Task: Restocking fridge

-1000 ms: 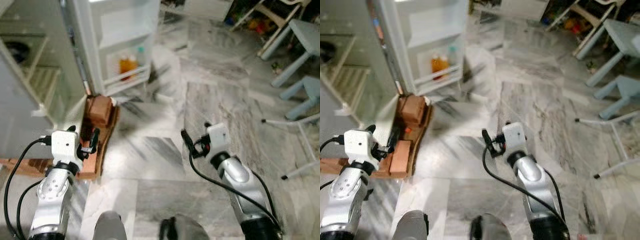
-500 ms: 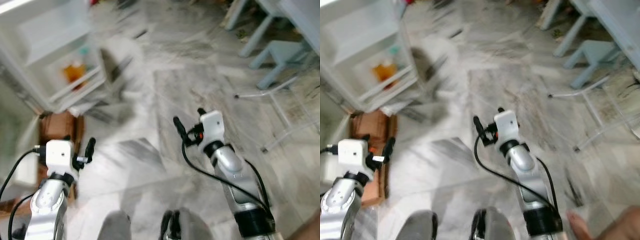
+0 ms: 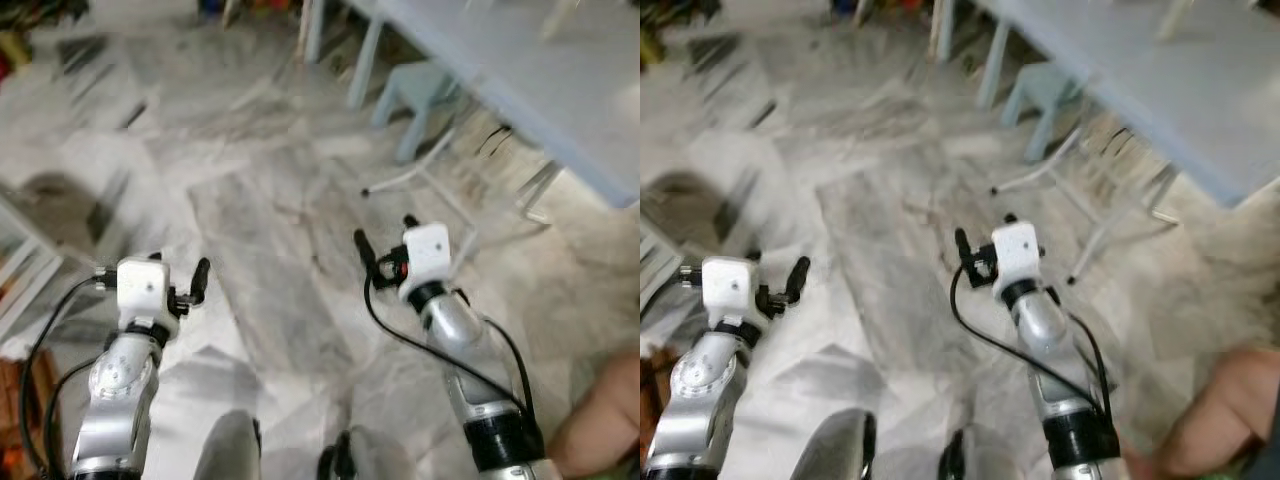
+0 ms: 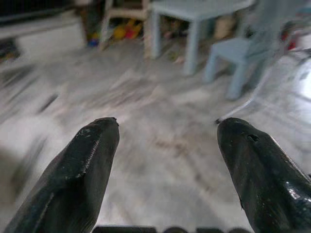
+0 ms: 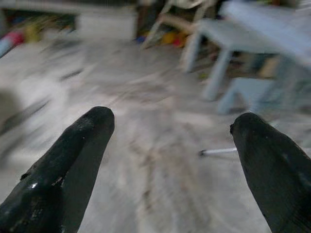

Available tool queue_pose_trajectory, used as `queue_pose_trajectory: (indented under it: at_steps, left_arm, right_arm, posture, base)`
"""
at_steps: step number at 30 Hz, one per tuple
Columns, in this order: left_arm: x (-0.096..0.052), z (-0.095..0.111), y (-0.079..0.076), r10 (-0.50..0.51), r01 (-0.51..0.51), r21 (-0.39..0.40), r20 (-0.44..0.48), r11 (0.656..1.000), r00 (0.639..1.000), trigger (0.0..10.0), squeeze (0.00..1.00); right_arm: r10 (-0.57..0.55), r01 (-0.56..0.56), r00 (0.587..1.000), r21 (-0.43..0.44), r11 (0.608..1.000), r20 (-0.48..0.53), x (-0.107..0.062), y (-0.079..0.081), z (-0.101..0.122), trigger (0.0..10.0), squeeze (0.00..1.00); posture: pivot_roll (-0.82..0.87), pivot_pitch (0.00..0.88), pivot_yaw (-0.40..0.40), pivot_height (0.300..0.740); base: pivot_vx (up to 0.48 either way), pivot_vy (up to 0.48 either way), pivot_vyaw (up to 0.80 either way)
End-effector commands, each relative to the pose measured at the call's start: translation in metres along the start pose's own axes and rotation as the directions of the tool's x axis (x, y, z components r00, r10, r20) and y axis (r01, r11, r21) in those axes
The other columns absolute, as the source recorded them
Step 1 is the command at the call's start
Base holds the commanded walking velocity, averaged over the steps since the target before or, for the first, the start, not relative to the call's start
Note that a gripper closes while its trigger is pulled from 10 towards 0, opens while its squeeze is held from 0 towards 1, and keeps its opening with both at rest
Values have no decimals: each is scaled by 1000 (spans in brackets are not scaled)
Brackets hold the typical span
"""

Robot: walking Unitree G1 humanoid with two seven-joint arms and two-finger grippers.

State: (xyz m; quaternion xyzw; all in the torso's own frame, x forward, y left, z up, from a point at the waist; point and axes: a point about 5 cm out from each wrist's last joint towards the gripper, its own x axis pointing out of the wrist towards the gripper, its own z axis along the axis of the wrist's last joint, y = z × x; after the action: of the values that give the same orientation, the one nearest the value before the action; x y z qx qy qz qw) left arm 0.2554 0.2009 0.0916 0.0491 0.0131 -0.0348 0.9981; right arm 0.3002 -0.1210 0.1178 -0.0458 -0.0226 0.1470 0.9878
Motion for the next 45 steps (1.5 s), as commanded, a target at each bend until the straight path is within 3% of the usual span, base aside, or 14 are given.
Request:
queue_pose_trajectory:
  at_steps: [1, 7, 13, 18, 27, 38, 45]
  left_arm:
    - [1, -4, -6, -8, 8, -21, -9, 1000, 1000, 10000, 0]
    - [10, -2, 1, 21, -21, -45, 0, 999, 1000, 10000, 0]
    - [21, -2, -5, -18, 18, -60, 0, 998, 1000, 10000, 0]
    - [34, 3, -13, -54, 55, -42, 20, 998, 998, 10000, 0]
    - [31, -6, -2, 2, -2, -74, 3, 997, 1000, 10000, 0]
    - [41, -4, -14, -43, 44, -55, 21, 998, 999, 10000, 0]
    - [41, -6, -9, -38, 39, -65, 21, 997, 999, 10000, 0]
  right_arm:
    - [-48, 48, 999, 8, 999, -24, -5, -11, -6, 10000, 0]
    - [-42, 42, 999, 14, 999, -12, -5, -9, -4, 10000, 0]
    - [-107, 106, 994, 32, 994, 1, -6, -17, -6, 10000, 0]
    - [-79, 78, 996, 32, 996, 31, -6, -15, -3, 10000, 0]
    - [-26, 26, 997, -8, 1000, 76, 7, -11, 7, 10000, 0]
    - [-41, 42, 996, -10, 999, 83, -4, -18, 5, 10000, 0]
    - [-11, 12, 995, -11, 1000, 99, -2, -12, 7, 10000, 0]
  posture:
    - [90, 114, -77, 740]
    - [72, 98, -55, 740]
    - [47, 62, -17, 740]
    - [59, 43, -21, 740]
    - [55, 35, -45, 740]
    - [20, 41, -25, 740]
    - [26, 34, -20, 740]
  base:
    - [480, 0, -800]
    - [480, 0, -800]
    - [476, 0, -800]
    - [428, 48, 0]
    - [365, 311, 0]
    - [340, 338, 0]
    - [336, 342, 0]
